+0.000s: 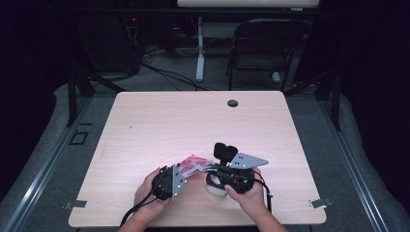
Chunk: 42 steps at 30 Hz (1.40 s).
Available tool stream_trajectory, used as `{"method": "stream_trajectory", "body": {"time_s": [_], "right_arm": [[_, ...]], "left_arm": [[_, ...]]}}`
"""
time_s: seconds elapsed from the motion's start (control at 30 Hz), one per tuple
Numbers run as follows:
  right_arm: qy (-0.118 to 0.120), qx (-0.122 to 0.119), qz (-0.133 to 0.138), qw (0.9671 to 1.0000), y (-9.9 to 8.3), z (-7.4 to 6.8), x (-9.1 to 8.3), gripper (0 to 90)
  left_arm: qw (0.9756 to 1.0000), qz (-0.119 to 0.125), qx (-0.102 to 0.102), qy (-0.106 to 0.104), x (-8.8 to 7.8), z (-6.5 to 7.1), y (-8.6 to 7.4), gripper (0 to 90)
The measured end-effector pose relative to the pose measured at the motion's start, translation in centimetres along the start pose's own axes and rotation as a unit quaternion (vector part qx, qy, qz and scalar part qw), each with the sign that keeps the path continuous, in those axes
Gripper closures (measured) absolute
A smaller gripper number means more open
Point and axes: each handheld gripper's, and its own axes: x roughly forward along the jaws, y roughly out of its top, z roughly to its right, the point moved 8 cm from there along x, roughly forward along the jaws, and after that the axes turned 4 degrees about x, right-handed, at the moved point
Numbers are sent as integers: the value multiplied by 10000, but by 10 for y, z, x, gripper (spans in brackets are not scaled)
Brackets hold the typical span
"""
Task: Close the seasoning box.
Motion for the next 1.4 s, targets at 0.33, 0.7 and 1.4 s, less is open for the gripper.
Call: {"method": "stream_trajectory", "body": {"time_s": [0.33, 0.7, 1.4], "right_arm": [[107, -18, 26, 9999, 5, -2, 8, 886], [294, 2, 108, 9995, 9, -6, 13, 832], [117, 233, 760, 9968, 21, 2, -9, 570]], "left_arm": [[9960, 134, -722, -505, 5, 4, -5, 679], [9833, 284, -1587, -839, 9, 1, -16, 744], [9497, 693, -2711, -1408, 8, -27, -35, 756]]}}
